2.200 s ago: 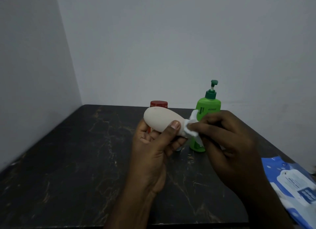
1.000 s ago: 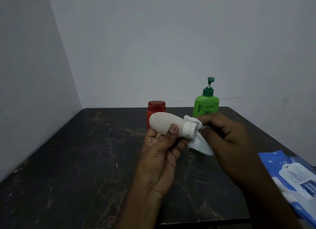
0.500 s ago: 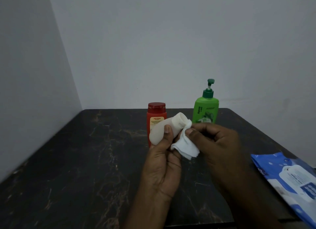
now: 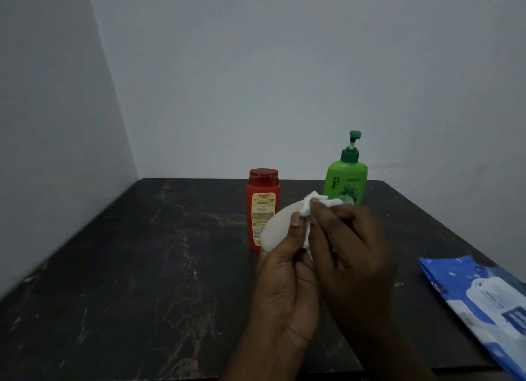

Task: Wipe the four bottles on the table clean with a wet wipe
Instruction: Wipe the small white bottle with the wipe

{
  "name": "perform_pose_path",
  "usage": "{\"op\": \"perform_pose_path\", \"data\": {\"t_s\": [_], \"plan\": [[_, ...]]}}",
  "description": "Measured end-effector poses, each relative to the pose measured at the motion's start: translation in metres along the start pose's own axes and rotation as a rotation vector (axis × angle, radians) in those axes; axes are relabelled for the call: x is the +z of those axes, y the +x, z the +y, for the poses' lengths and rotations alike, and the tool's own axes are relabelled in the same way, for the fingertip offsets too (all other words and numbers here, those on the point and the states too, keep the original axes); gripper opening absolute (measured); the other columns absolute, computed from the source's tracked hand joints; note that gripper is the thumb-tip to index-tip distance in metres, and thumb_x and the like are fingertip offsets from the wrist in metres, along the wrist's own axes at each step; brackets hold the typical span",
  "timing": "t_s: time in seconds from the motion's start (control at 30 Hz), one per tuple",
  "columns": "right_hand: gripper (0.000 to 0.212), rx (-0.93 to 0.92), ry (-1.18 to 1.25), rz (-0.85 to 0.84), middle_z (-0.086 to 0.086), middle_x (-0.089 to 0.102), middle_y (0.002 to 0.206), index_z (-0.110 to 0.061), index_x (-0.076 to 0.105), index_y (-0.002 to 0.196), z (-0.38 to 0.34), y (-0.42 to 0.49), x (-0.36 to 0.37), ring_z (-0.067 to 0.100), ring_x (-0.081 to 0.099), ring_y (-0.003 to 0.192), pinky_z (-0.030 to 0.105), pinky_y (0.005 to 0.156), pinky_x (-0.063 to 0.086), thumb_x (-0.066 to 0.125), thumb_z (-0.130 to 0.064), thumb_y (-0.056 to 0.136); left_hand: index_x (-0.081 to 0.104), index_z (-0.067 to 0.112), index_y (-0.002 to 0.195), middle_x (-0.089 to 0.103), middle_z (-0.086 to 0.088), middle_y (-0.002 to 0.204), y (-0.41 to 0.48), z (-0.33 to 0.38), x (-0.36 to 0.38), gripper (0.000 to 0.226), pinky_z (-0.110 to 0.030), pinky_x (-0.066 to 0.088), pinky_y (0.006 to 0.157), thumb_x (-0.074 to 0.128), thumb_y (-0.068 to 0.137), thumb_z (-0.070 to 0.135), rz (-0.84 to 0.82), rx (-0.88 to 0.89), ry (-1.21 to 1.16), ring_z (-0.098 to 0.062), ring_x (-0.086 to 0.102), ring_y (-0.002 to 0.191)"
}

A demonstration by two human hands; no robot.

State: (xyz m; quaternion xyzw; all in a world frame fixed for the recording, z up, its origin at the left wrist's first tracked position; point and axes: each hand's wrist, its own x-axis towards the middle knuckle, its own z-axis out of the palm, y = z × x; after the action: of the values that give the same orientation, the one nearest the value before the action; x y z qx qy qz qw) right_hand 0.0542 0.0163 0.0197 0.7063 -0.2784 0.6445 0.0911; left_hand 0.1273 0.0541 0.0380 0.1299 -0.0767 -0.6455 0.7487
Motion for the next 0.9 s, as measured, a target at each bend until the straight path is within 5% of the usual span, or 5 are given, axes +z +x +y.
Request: {"op": "perform_pose_path", "data": {"t_s": [0.13, 0.33, 0.6, 0.8, 0.9], "plan": [[0.022, -0.054, -0.054, -0.014, 0.014, 0.065, 0.090, 0.005, 0.074, 0.108, 0.004, 0.001, 0.002, 0.019, 0.060, 0.082, 0.022, 0.074, 0.049, 0.065, -0.010, 0.094, 0.053, -0.007, 0.131, 0.065, -0.033, 0.122, 0.003, 0.004, -0.003, 0.040, -0.040, 0.061, 0.080, 0.057, 0.093, 0.004, 0.032, 0.026, -0.008, -0.040, 0.067, 0.112], [0.025, -0.145, -0.059, -0.076, 0.014, 0.066, 0.092, 0.005, 0.073, 0.108, 0.011, 0.001, 0.005, 0.022, 0.061, 0.084, 0.032, 0.070, 0.051, 0.062, -0.014, 0.095, 0.057, -0.009, 0.122, 0.069, -0.031, 0.114, 0.001, 0.002, -0.001, 0.033, -0.037, 0.059, 0.081, 0.057, 0.091, 0.004, 0.042, 0.065, -0.015, -0.032, 0.070, 0.103], [0.033, -0.177, -0.015, -0.065, 0.014, 0.066, 0.094, 0.005, 0.073, 0.107, 0.011, 0.003, 0.003, 0.021, 0.059, 0.087, 0.029, 0.075, 0.048, 0.054, -0.022, 0.103, 0.050, -0.008, 0.133, 0.065, -0.031, 0.124, 0.004, 0.008, -0.005, 0.050, -0.044, 0.054, 0.090, 0.061, 0.087, 0.009, 0.023, 0.102, 0.026, -0.038, 0.064, 0.117], [0.028, -0.152, -0.017, -0.077, 0.015, 0.066, 0.098, 0.003, 0.070, 0.117, 0.010, 0.002, 0.003, 0.020, 0.060, 0.091, 0.022, 0.083, 0.048, 0.066, -0.011, 0.094, 0.050, -0.006, 0.135, 0.065, -0.029, 0.126, 0.001, 0.002, -0.004, 0.051, -0.038, 0.058, 0.087, 0.062, 0.087, 0.007, 0.012, 0.076, 0.016, -0.036, 0.066, 0.116], [0.025, -0.129, -0.017, -0.091, 0.015, 0.066, 0.097, 0.004, 0.072, 0.112, 0.011, 0.002, 0.004, 0.020, 0.060, 0.090, 0.020, 0.084, 0.045, 0.068, -0.010, 0.092, 0.046, -0.005, 0.139, 0.062, -0.030, 0.129, 0.005, 0.007, -0.008, 0.063, -0.046, 0.053, 0.093, 0.073, 0.083, 0.007, 0.010, 0.104, 0.018, -0.040, 0.062, 0.120]]}}
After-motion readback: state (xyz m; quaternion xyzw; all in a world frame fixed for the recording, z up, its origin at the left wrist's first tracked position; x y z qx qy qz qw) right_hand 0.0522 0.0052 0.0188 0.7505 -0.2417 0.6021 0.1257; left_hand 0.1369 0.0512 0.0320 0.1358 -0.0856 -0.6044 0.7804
